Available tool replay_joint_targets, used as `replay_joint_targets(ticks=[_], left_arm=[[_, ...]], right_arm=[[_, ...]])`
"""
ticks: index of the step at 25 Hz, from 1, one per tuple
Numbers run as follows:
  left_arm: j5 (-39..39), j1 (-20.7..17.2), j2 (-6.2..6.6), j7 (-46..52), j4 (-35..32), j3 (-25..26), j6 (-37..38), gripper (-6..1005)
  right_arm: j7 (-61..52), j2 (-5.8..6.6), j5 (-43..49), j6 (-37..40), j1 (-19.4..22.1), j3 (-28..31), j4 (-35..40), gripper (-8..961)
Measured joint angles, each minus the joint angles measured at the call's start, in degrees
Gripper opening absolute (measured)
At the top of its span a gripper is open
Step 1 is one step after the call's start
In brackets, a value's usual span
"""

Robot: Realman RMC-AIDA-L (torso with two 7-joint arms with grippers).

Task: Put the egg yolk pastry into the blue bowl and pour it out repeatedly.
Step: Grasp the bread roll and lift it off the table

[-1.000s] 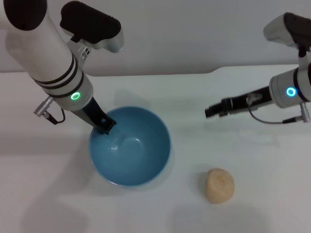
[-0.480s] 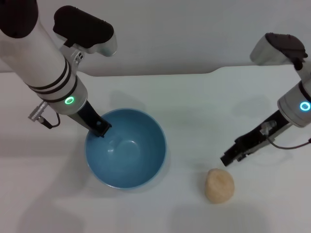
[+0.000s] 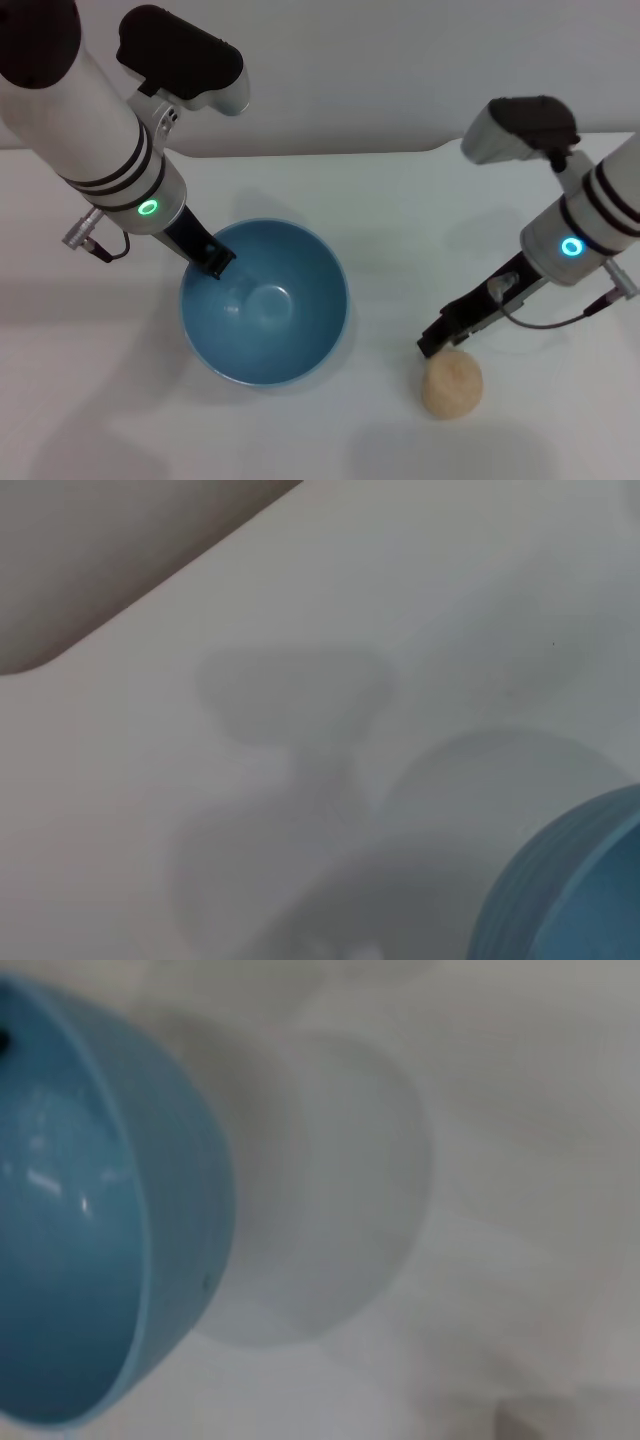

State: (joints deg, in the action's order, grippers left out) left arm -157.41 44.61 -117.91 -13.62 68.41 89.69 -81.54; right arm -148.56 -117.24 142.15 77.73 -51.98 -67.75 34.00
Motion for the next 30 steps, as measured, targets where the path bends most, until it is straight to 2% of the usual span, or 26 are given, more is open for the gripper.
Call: replay_joint_targets(ticks=[5, 11, 18, 30], left_arm=[[0.00, -0.02, -0.03, -0.01, 0.03, -0.03, 0.06, -2], [0.01, -0.16, -0.10, -0.01, 0.02, -0.34, 0.07, -2], [0.08, -0.15, -0.22, -0.01, 0.00, -0.86, 0.07, -1], [0.29, -0.04, -0.23, 0.24, -0.10, -0.83, 0.06, -2]], right_arm=[[-2.44, -0.36, 0.09, 1.14, -0.16, -3.75, -0.38, 418], [-3.46, -0.38, 0.98, 2.39, 0.14, -4.30, -0.64, 417], [-3.52, -1.01, 1.27, 0.06, 1.06, -6.44, -1.38, 417], [-1.19, -1.08, 1.41, -2.01, 2.01, -8.44, -1.72, 416]])
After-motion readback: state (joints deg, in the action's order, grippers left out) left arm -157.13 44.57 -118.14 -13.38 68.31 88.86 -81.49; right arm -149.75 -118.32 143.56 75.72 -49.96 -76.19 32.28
